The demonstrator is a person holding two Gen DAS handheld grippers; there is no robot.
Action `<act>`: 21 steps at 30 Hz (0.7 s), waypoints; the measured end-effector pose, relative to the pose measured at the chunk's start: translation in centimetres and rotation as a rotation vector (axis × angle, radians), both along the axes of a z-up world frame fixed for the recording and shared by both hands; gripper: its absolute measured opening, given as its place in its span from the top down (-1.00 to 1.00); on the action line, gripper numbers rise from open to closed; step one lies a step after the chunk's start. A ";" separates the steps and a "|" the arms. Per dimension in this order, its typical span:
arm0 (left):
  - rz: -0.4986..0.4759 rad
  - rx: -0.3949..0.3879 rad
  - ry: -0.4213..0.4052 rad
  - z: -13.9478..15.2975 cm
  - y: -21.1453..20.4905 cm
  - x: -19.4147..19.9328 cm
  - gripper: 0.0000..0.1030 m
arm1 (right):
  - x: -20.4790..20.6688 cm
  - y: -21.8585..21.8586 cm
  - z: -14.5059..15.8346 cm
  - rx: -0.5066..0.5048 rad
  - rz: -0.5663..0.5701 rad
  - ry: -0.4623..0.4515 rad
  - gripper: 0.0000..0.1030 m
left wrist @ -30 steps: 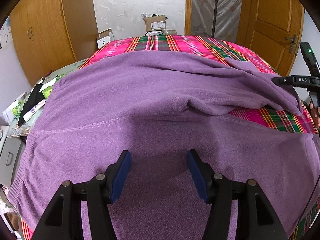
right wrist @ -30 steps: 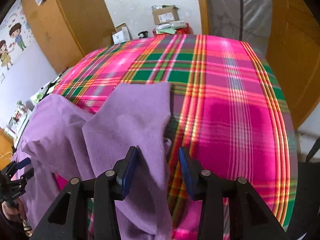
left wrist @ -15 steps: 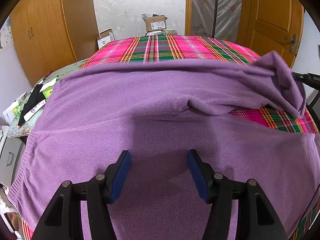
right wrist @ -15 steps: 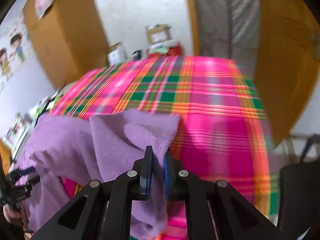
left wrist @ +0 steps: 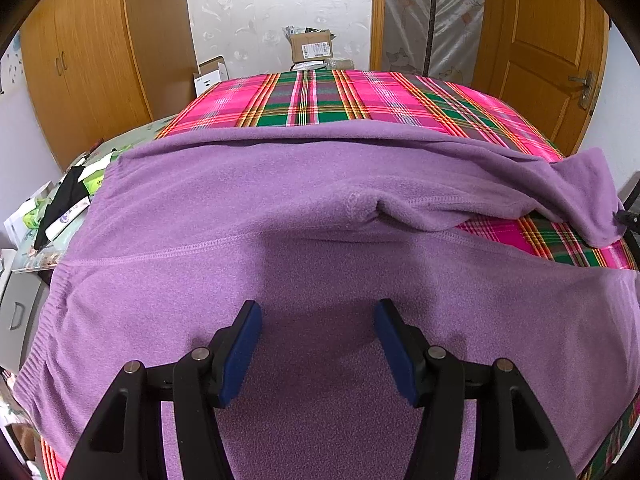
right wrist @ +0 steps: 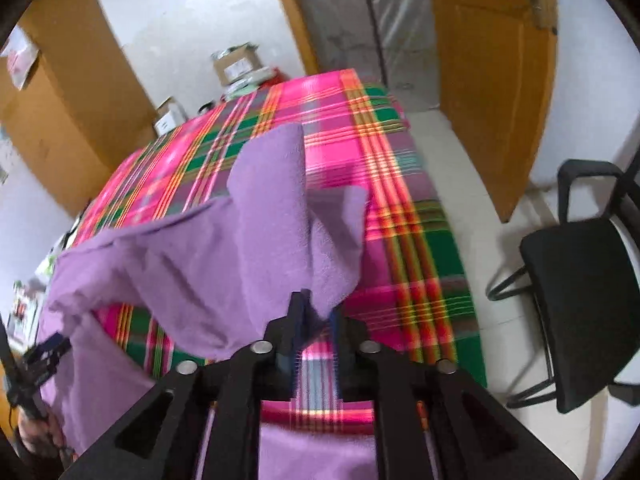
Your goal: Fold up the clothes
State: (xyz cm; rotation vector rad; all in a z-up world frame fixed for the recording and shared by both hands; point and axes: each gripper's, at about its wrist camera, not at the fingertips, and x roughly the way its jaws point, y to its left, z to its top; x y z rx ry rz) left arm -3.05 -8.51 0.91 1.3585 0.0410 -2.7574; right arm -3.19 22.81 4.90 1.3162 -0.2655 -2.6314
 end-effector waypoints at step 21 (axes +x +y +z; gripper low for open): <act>0.000 0.001 -0.001 0.0 -0.1 0.1 -0.19 | 1.6 -12.9 0.8 0.049 0.538 0.036 0.10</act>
